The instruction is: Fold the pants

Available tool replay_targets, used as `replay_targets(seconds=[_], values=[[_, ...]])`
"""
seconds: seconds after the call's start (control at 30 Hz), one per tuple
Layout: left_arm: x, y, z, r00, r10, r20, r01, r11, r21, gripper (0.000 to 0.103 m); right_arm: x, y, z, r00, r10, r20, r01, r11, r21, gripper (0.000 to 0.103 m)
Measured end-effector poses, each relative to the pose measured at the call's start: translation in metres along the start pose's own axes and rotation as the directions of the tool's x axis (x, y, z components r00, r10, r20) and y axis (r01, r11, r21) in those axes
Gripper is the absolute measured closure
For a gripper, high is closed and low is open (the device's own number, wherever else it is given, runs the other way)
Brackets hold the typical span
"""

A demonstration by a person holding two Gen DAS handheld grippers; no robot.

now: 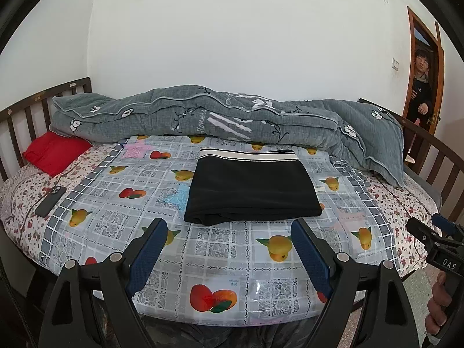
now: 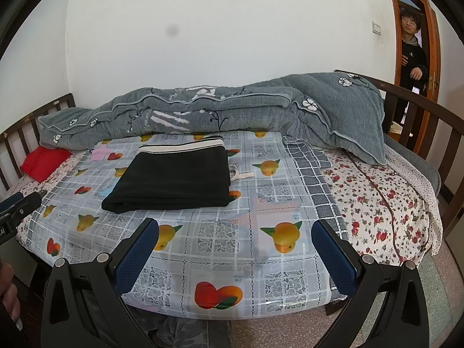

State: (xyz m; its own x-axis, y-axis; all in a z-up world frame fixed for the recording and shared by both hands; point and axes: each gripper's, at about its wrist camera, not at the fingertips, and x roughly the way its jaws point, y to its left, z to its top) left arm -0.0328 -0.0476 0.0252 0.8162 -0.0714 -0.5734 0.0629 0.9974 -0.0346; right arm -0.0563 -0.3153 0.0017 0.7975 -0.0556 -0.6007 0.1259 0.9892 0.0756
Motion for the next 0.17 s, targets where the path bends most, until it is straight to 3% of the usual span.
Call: replay_targets(seconds=[0.17], values=[[-0.0016, -0.0032, 0.0024, 1.000, 0.007, 0.003, -0.007, 1.000, -0.003, 0.017, -0.0006, 0.0019, 0.0000, 1.000, 0.002, 0.001, -0.002, 1.000, -0.002, 0.000]])
